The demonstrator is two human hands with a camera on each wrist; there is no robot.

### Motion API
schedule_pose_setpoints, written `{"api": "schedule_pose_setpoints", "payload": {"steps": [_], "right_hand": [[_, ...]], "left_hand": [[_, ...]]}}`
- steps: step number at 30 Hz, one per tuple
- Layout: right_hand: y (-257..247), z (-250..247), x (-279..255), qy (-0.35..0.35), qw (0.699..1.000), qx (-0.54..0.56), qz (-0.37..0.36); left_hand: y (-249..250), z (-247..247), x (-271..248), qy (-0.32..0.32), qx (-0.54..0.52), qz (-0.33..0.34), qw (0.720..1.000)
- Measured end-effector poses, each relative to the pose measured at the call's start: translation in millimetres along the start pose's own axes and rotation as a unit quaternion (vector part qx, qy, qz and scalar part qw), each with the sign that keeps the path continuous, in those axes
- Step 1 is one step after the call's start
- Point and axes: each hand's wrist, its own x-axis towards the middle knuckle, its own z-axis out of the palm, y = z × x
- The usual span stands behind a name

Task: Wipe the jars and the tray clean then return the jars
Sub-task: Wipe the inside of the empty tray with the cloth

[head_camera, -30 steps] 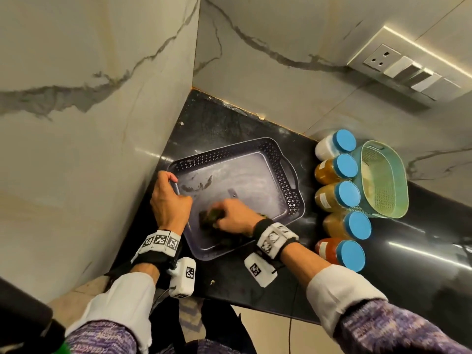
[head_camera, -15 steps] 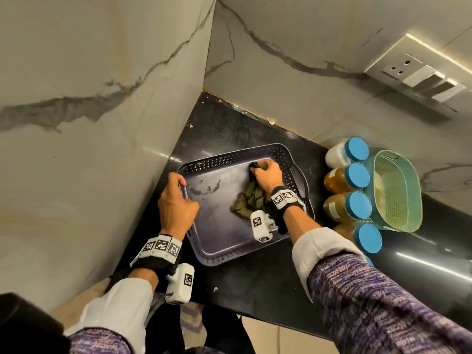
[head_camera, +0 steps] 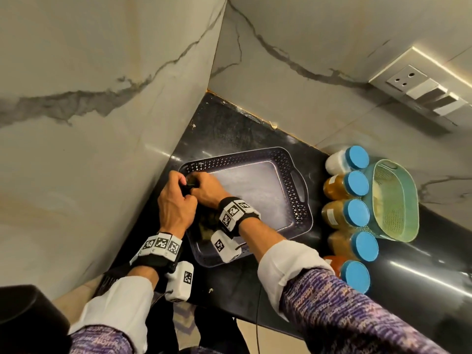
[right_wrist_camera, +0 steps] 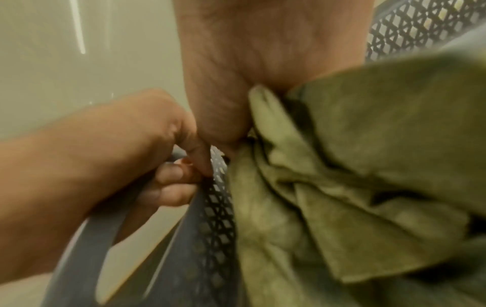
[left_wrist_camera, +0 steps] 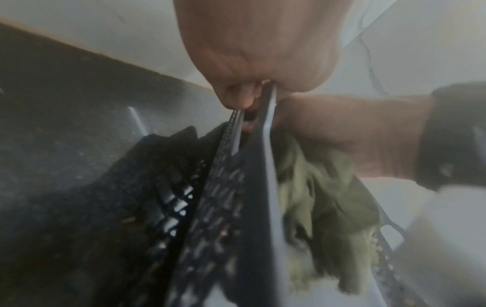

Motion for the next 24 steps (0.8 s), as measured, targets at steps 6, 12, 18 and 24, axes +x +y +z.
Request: {"api": "schedule_pose_setpoints", "payload": {"steps": [6,12,18,24], "right_hand": [[10.3,-0.2,-41.7,-0.127,0.984,-0.122,-0.014],[42.3,-2.2,-96.5,-0.259,0.945,-0.202,-0.008],[76.7,-84.8,-97.2,0.048,0.994,0.075,0.060],[97.3,-72.2,-47.4,0.205,0.964,0.082,0.150]], "left_hand": [[3.4,5.9,0.2,0.056,-0.025,-0.021,0.998],[2.4,2.1,-0.8,0.055,-0.018,-0.021,0.998],[-2.1,-4.1,1.8,-0.008,0.010,-0.008,1.000],[2.3,2.4,7.1,-0.033,0.029,0.014,0.999]]}}
